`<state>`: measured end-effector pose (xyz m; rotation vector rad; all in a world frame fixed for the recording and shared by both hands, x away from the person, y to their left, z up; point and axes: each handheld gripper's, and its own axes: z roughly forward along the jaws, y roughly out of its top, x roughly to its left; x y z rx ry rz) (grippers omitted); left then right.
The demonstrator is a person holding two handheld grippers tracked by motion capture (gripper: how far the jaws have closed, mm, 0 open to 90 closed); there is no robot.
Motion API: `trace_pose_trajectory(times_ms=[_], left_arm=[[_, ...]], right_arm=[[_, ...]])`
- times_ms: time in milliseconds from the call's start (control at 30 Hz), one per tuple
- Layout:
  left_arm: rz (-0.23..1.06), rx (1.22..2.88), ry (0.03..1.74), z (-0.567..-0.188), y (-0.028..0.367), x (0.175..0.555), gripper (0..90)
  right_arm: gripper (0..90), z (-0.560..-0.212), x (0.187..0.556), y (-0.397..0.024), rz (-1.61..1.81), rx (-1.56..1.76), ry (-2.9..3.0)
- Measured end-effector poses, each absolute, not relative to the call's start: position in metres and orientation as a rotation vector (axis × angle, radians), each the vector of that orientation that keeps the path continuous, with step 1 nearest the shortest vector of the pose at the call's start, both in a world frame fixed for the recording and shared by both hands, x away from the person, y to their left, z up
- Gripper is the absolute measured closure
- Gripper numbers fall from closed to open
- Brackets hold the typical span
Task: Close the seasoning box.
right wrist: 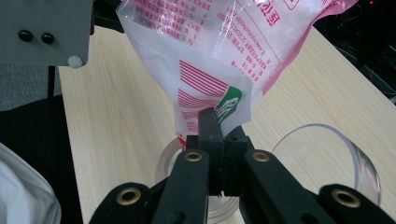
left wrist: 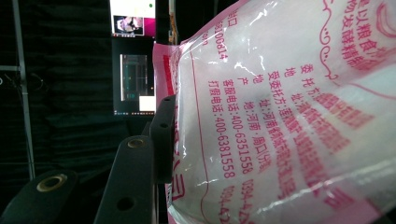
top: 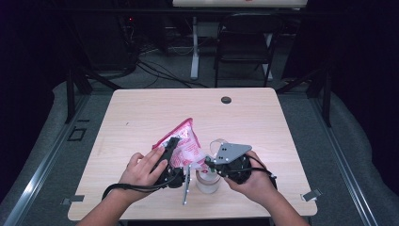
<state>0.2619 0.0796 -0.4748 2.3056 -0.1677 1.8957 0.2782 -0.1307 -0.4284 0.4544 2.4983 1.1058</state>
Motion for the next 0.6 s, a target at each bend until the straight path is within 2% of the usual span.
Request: trace_pose_trajectory(times_ms=[600], left_arm=[[1.896,2.305,-0.164,-0.4753,0.08,0.2611,59.6]], right_arm=[[90.0,-0.431,0.279,-0.1297,1.104,0.457,2.5]])
